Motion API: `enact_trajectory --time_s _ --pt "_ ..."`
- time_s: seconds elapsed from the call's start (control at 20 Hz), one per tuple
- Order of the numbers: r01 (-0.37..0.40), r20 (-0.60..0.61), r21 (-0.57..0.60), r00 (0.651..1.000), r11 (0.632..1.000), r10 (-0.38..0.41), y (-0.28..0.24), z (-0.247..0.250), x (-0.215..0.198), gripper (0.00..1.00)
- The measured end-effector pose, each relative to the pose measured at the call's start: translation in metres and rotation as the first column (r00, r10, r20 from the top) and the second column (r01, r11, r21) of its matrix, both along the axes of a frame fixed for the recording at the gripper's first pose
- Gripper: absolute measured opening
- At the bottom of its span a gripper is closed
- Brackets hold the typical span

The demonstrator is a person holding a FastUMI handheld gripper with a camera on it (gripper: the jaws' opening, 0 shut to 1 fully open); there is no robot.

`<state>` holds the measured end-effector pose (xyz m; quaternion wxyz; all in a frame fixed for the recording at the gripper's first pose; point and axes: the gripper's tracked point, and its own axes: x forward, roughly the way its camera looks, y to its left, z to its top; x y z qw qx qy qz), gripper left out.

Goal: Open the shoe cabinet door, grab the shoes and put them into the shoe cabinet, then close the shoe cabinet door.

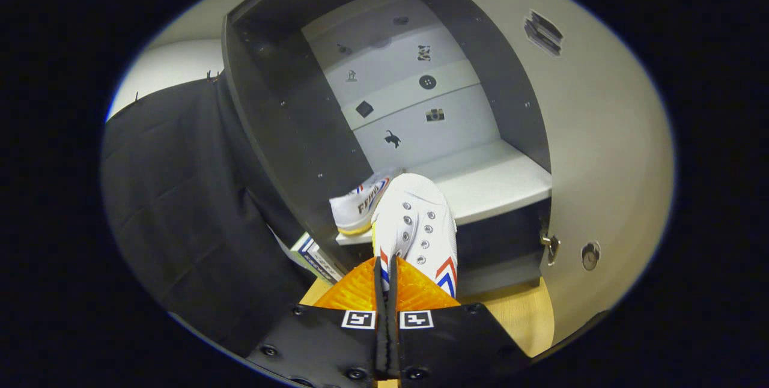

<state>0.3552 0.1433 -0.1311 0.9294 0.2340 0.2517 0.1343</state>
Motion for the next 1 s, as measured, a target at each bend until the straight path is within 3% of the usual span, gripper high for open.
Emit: enact_trajectory --time_s 0.4,0.7,1.0 --pt "0.045 0.058 0.002 0.997 0.999 -0.045 0.004 0.025 0.086 0.01" --pt "0.077 0.040 -0.015 0.996 0.997 -0.076 0.006 0.010 0.154 0.01" --pt "0.087 0.017 -0.061 0.996 0.994 -0.086 0.007 -0.016 0.189 0.00"
